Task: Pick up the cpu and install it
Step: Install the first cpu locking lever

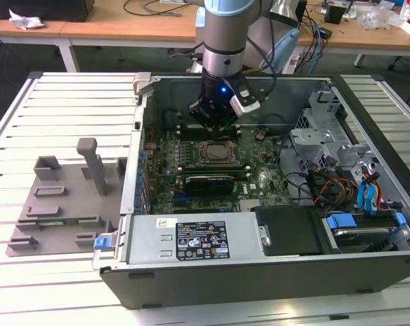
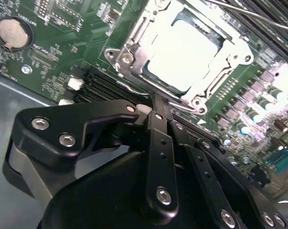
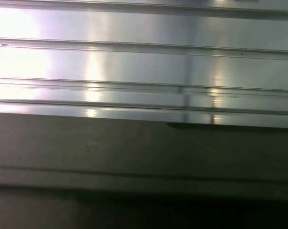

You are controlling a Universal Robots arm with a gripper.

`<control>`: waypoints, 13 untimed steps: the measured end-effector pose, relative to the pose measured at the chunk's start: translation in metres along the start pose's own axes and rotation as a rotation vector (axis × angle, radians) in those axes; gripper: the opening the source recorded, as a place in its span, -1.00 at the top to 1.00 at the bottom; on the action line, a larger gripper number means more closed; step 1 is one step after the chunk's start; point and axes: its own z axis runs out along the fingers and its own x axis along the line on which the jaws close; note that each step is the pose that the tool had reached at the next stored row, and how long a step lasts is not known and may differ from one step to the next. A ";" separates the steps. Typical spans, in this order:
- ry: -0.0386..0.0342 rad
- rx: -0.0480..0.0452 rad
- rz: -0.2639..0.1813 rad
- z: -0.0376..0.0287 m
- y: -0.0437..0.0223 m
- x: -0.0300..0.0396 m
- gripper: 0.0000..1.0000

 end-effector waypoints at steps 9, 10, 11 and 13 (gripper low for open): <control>0.0002 0.0004 -0.005 0.0052 -0.0006 -0.0123 0.79; 0.0000 0.0005 -0.005 0.0060 -0.0008 -0.0138 0.79; 0.0000 -0.0001 -0.007 0.0070 -0.0008 -0.0156 0.79; -0.0007 -0.0083 -0.012 0.0071 -0.0009 -0.0159 0.79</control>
